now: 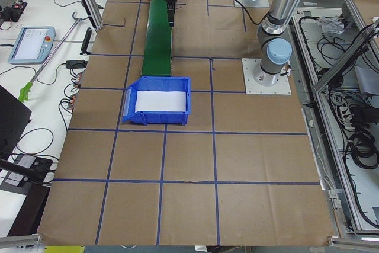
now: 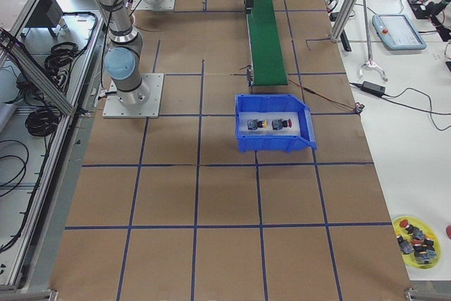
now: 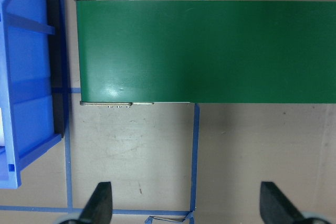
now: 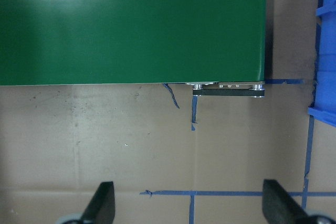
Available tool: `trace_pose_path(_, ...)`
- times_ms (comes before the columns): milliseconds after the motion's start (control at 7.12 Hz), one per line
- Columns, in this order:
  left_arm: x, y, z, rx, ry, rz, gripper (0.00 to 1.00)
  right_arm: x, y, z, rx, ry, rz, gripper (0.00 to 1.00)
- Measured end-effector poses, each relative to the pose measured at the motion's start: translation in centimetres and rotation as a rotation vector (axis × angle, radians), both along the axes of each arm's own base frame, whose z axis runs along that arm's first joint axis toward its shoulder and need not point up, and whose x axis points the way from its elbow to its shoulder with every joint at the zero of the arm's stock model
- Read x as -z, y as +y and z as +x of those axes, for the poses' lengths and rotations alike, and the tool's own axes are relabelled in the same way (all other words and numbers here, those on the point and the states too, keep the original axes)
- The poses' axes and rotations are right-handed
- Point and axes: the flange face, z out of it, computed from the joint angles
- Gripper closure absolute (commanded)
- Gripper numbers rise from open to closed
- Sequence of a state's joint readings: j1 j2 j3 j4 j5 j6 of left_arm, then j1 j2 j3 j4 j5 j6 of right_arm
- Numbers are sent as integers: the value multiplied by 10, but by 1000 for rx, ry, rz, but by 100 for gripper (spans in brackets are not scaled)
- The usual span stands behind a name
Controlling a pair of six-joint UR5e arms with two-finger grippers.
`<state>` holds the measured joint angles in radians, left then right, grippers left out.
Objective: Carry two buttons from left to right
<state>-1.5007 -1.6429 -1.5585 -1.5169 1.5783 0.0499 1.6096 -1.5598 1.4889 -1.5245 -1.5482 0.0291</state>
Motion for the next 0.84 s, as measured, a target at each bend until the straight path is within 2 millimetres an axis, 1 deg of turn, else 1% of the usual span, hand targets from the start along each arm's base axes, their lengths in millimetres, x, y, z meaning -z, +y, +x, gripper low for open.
trace_pose_path(140, 0, 0, 0, 2, -1, -1, 1, 3, 13, 0, 0, 1, 3, 0)
trace_pose_path(281, -1, 0, 0, 3, -1, -2, 1, 5, 21, 0, -1, 1, 1, 0)
trace_pose_path(561, -1, 0, -1, 5, 1, -2, 1, 7, 25, 0, -1, -1, 3, 0)
trace_pose_path(842, 0, 0, -1, 5, 3, -2, 1, 6, 26, 0, -1, -2, 1, 0)
